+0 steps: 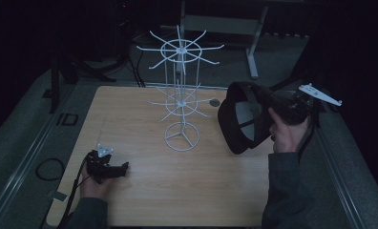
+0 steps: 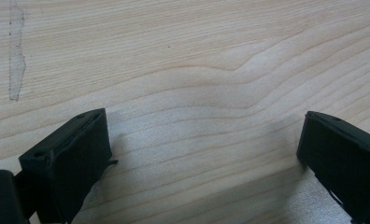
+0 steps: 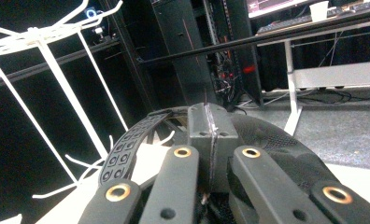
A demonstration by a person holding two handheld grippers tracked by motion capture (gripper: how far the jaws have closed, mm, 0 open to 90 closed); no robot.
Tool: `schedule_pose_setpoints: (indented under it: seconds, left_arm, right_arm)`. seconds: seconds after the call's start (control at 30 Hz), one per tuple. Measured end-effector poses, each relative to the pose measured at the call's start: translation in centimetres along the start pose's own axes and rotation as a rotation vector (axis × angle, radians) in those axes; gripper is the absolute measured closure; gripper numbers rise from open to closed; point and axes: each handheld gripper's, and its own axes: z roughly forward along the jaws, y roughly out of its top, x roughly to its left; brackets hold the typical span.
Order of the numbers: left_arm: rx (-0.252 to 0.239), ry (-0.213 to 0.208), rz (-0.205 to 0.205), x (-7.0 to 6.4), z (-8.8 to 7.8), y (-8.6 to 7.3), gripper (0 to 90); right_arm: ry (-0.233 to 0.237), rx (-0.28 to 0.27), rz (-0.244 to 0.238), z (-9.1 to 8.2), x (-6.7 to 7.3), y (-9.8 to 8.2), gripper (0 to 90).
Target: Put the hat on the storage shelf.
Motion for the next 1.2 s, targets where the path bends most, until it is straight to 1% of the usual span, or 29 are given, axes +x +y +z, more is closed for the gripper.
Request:
schedule_pose_setpoints:
  seconds: [0.53,0.93,1.2]
  left_arm:
    - [0.000,0.000,-0.001,0.0,0.0,0.0,2.9]
    - [-0.001,0.000,0.000,0.0,0.0,0.0,2.9]
    - [-0.001,0.000,-0.001,0.0,0.0,0.0,3.0]
  right_arm:
    - [0.007,0.001,-0.018,0.7,0.5,1.0,90.0]
    - [0.013,0.007,-0.039,1.1,1.2,1.9,90.0]
    - [0.015,0.001,-0.047,1.4,1.6,2.5,90.0]
